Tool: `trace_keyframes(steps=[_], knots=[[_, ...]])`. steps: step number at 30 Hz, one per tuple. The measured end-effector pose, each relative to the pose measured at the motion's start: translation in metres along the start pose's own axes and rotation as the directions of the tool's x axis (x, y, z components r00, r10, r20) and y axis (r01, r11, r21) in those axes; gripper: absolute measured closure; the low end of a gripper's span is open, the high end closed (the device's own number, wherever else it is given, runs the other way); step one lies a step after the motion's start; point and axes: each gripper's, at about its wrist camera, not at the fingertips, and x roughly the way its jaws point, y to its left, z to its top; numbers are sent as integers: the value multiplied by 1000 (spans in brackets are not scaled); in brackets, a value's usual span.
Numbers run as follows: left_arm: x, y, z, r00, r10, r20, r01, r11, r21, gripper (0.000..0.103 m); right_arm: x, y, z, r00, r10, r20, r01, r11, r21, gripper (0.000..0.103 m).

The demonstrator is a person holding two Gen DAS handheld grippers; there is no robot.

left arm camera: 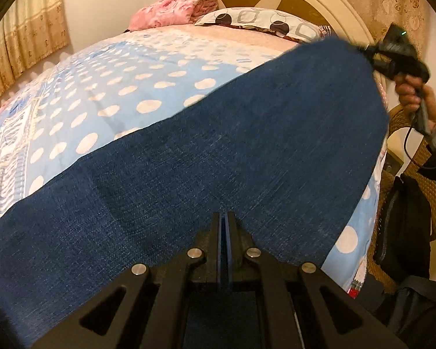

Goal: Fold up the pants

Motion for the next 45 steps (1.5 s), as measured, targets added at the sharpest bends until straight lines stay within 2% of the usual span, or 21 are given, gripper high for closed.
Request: trace_keyframes(steps=[3,5,8,9,10,12,15,18,22,25,27,29,31,33,37,39,40,41,42,43,45], knots=[[1,-4,-2,1000,16,8,-16,1000,21,100,32,-38,-14,987,-109,-116,117,991,69,89],[0,-7,-3,999,34,10,-34,998,43,100,41,-54,-19,982,-142,-128,156,982,110,77],[-1,-10,-1,999,50,2,-50,997,59,100,30,-64,-19,992,-108,-64,118,977,176,51],[-2,-10,-1,999,44,2,-44,997,58,100,25,-62,-19,992,-120,-49,127,977,174,38],[-3,-11,1,999,33,4,-33,998,53,100,19,-61,-20,992,-115,-43,121,979,166,36],[-5,-13,4,1000,17,17,-18,999,49,100,15,-61,-21,996,-72,-59,81,983,166,36],[-4,-20,16,999,3,48,-5,999,41,100,17,-61,-24,993,-74,-89,87,986,144,36],[1,-24,26,998,4,69,-6,999,35,100,22,-72,-27,996,20,-86,-5,984,180,36],[14,-23,31,999,15,48,-16,1000,11,100,35,-73,-32,995,65,-72,-50,981,186,36],[21,-21,30,999,23,33,-23,1000,-2,100,35,-63,-42,984,145,-104,-125,976,178,40],[21,-20,29,999,16,40,-15,1000,-11,100,35,-54,-48,981,133,-138,-115,985,132,41],[21,-20,30,999,17,41,-16,1000,-11,100,37,-53,-49,983,120,-140,-104,988,117,46],[21,-21,30,999,21,41,-21,1000,-8,100,34,-65,-42,995,21,-93,-10,993,118,78],[21,-22,30,999,26,40,-26,1000,-7,100,34,-73,-38,998,25,-55,-17,989,144,76],[21,-21,28,999,26,45,-25,1000,-10,100,52,-69,-43,980,158,-117,-138,977,164,72],[22,-21,29,999,26,46,-26,1000,-12,100,62,-69,-47,946,282,-157,-247,946,212,72],[22,-22,29,999,27,46,-27,1000,-10,100,68,-65,-52,936,307,-175,-270,941,204,73],[22,-22,29,999,28,45,-27,1000,-7,100,71,-62,-54,942,280,-185,-248,952,178,75],[23,-22,30,999,28,45,-28,1000,-4,100,73,-62,-56,948,263,-181,-233,957,174,83],[22,-22,29,999,27,44,-27,1000,-5,100,74,-63,-55,951,259,-165,-226,954,194,86],[22,-20,30,999,26,40,-26,1000,-14,100,70,-62,-54,962,239,-129,-211,957,197,86]])
